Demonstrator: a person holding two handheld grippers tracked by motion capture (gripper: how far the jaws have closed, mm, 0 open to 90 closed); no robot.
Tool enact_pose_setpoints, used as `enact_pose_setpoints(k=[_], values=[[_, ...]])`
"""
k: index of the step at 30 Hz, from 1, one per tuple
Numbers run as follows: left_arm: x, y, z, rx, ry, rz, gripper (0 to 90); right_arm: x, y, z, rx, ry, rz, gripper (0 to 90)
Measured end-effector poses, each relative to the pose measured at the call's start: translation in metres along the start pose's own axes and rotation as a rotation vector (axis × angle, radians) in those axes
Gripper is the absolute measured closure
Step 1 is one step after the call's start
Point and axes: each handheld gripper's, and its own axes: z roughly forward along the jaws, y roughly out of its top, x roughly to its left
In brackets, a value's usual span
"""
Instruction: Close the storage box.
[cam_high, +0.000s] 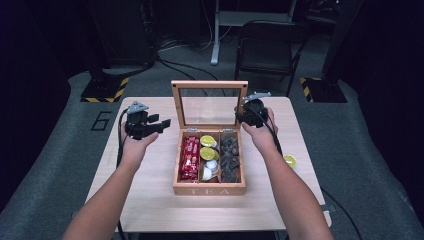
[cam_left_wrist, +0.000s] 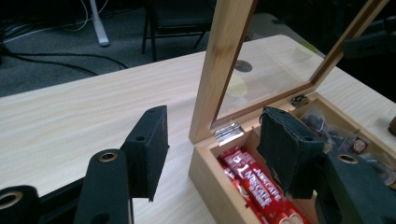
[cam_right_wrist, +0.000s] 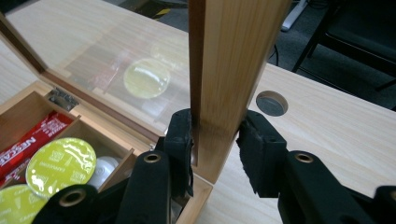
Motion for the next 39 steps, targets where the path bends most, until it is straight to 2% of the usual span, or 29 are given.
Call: enact_pose_setpoints(k=[7,8,12,15,17,19,23,33,39], values=[[-0.010,0.018,0.003,0.012,-0.015,0.046,45.5,0.004,-0.007,-0.005,-0.020,-0.006,-0.031,64.8],[-0.012,0.021,0.003,0.009,-0.013,0.048,45.7,0.005,-0.007,-0.006,-0.020,-0.003,-0.023,64.8],[-0.015,0.030,0.002,-0.007,-0.007,0.056,46.9,0.005,-0.011,-0.009,-0.027,0.003,-0.037,64.6],[-0.020,0.041,0.000,-0.021,-0.016,0.065,49.1,0.006,-0.013,-0.009,-0.037,0.004,-0.034,64.5],[-0.023,0.045,0.000,-0.024,-0.021,0.072,51.0,0.006,-0.014,-0.010,-0.040,0.004,-0.022,64.4],[-0.026,0.048,-0.001,-0.029,-0.022,0.079,52.4,0.006,-0.014,-0.010,-0.042,0.004,-0.037,64.4],[-0.031,0.053,-0.002,-0.032,-0.029,0.082,57.3,0.007,-0.016,-0.011,-0.046,0.004,-0.026,64.2],[-0.037,0.059,-0.009,-0.018,-0.020,0.110,61.7,0.007,-0.021,-0.013,-0.060,0.018,-0.027,63.5],[-0.041,0.054,-0.012,-0.022,-0.013,0.131,62.2,0.006,-0.027,-0.016,-0.065,0.042,0.007,60.9]])
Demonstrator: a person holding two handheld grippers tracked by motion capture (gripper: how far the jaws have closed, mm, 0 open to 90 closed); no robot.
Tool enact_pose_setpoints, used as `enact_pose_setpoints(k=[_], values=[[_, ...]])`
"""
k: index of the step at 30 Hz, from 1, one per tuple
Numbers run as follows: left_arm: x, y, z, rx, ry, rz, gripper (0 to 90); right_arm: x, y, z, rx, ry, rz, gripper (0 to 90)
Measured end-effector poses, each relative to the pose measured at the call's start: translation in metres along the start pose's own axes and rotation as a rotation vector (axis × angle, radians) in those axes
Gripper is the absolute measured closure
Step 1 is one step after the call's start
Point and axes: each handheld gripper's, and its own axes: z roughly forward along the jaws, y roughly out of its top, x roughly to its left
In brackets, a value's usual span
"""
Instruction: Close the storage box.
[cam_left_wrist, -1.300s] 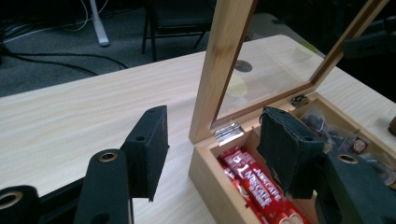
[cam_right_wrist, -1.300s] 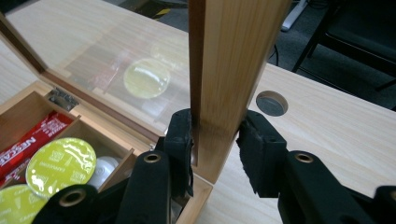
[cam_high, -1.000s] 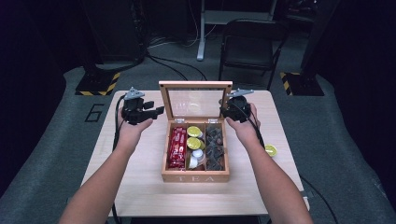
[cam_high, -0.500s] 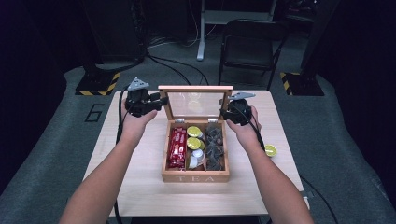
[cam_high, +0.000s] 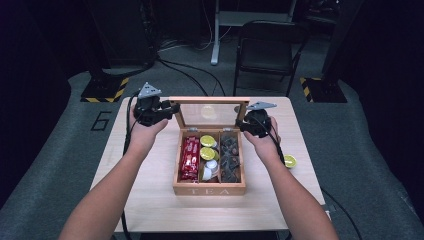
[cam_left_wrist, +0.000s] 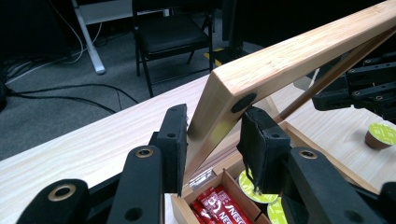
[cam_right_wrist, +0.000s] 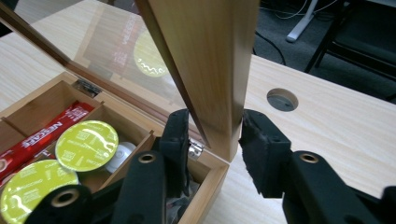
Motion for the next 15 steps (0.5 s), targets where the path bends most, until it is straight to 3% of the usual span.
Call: enact_pose_setpoints(k=[8,15], values=[[-0.004,-0.009,-0.007,-0.004,-0.021,0.009,61.4,0.003,-0.010,-0.010,-0.012,0.027,-0.002,55.3],[-0.009,-0.019,-0.014,-0.001,-0.036,0.009,60.5,0.015,-0.012,-0.035,-0.052,0.032,0.008,53.6]])
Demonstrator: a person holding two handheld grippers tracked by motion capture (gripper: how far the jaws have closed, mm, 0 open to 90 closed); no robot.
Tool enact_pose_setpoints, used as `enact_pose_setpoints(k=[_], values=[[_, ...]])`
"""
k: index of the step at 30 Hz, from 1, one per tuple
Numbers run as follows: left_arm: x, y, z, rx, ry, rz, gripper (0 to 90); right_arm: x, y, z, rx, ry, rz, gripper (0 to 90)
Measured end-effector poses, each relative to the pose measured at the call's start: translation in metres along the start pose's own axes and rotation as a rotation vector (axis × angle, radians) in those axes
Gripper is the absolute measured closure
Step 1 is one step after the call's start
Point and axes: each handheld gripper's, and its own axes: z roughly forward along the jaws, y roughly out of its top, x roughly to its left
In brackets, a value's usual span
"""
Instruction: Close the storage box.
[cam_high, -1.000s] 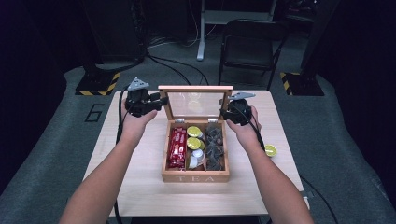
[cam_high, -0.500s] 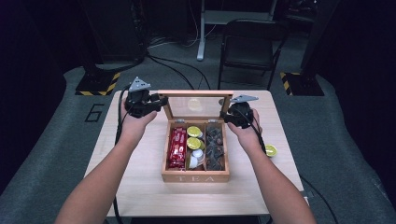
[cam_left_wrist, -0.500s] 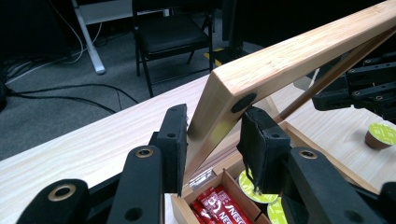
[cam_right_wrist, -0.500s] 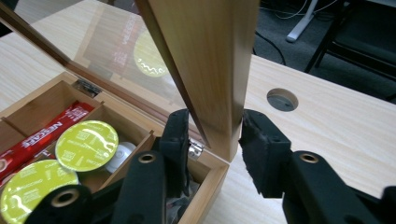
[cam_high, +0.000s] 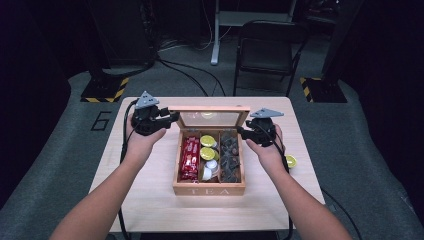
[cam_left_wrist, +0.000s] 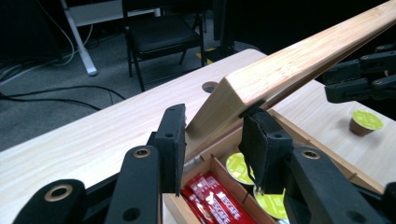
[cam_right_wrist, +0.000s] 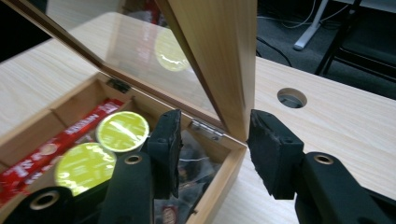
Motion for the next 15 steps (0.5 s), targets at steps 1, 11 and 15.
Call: enact_pose_setpoints(k=[1,11,15], values=[[-0.001,-0.002,-0.001,0.002,-0.005,-0.003,60.4,0.002,0.000,-0.003,-0.004,0.005,0.001,53.3],[-0.009,-0.019,-0.010,0.004,-0.031,0.006,59.2,0.015,-0.007,-0.030,-0.022,0.052,-0.028,50.9],[-0.012,-0.026,-0.013,0.006,-0.038,0.016,58.8,0.024,-0.012,-0.039,-0.037,0.058,-0.064,50.3]])
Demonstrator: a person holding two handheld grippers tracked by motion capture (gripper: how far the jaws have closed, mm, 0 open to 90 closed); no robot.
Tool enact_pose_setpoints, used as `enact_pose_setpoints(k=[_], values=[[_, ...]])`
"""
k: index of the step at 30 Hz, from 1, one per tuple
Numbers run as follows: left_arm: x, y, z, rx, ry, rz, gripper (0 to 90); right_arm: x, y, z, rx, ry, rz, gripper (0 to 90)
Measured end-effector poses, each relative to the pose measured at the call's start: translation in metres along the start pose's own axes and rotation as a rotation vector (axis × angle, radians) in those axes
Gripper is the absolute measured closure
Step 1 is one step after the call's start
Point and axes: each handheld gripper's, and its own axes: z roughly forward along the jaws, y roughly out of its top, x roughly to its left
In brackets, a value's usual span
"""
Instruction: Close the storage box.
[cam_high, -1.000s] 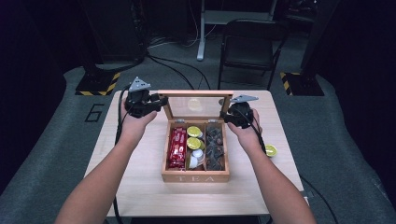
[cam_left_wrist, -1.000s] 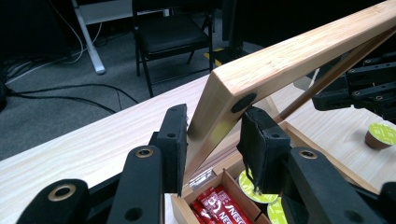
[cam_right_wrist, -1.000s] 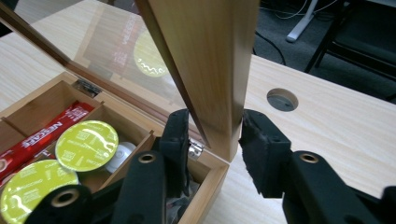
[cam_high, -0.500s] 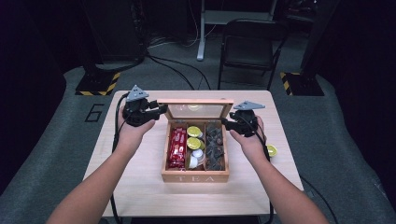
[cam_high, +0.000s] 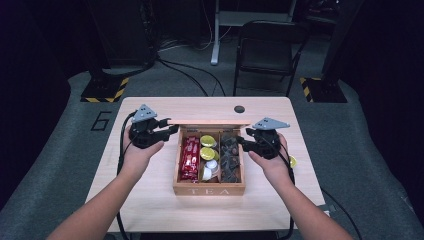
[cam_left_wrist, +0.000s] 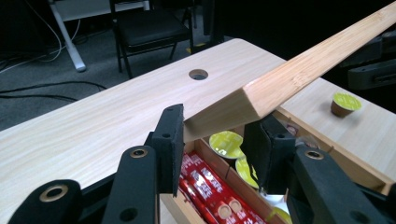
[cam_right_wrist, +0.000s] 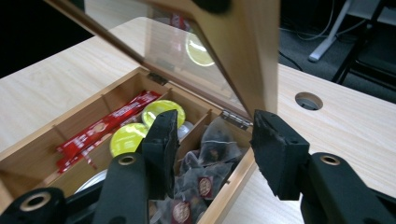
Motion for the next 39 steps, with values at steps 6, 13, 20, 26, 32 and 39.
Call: enact_pose_setpoints(k=[6,13,20,26,32,39], values=[[-0.005,-0.014,-0.004,0.000,-0.022,-0.022,57.5,0.010,-0.007,-0.013,-0.020,0.025,-0.014,48.5],[-0.013,-0.029,-0.007,0.013,-0.025,0.005,56.9,0.016,-0.015,-0.023,-0.025,0.048,-0.002,48.3],[-0.019,-0.044,-0.010,0.029,-0.030,0.018,56.4,0.018,-0.032,-0.029,-0.035,0.085,0.003,48.4],[-0.022,-0.056,-0.010,0.030,-0.050,-0.006,55.5,0.023,-0.039,-0.034,-0.042,0.108,-0.006,48.5],[-0.024,-0.063,-0.010,0.027,-0.053,-0.012,55.4,0.024,-0.046,-0.038,-0.045,0.099,0.023,48.5],[-0.025,-0.070,-0.010,0.036,-0.060,-0.008,55.5,0.021,-0.046,-0.046,-0.069,0.076,0.039,49.4]])
